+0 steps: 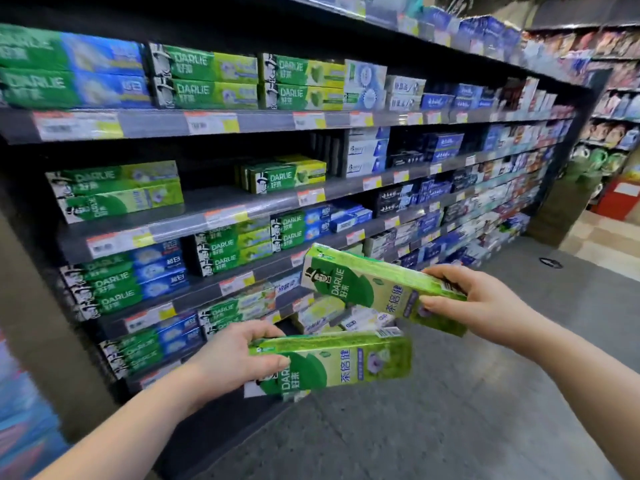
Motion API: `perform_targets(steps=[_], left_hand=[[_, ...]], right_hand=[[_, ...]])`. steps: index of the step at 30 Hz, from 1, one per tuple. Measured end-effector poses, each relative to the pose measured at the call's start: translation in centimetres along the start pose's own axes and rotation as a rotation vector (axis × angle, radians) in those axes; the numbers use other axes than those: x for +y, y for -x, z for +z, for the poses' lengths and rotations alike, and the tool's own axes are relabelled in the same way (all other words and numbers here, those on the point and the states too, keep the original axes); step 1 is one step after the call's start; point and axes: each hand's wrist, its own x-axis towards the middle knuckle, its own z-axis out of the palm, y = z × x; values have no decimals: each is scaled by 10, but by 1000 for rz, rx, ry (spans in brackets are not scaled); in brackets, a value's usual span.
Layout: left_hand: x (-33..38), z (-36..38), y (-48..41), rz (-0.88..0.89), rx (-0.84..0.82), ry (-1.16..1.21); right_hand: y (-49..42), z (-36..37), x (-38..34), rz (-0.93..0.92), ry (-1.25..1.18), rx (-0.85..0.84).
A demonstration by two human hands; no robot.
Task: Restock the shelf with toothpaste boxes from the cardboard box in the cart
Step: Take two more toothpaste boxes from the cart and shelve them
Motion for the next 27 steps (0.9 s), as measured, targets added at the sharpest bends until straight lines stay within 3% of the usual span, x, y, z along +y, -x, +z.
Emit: perform_targets(steps=[7,15,23,27], left_hand=[[3,-7,-27,-190,288,108],[-25,-49,-21,-332,582,160],[-79,-139,-32,-337,734,118],[-102,-176,-44,-289,707,108]], right_hand=[[-135,-7,0,-230,1,-218],[-257,64,-63,-489,-7,-379],[-353,159,-159,-718,-17,-440],[-389,202,-195,-749,45,-431]])
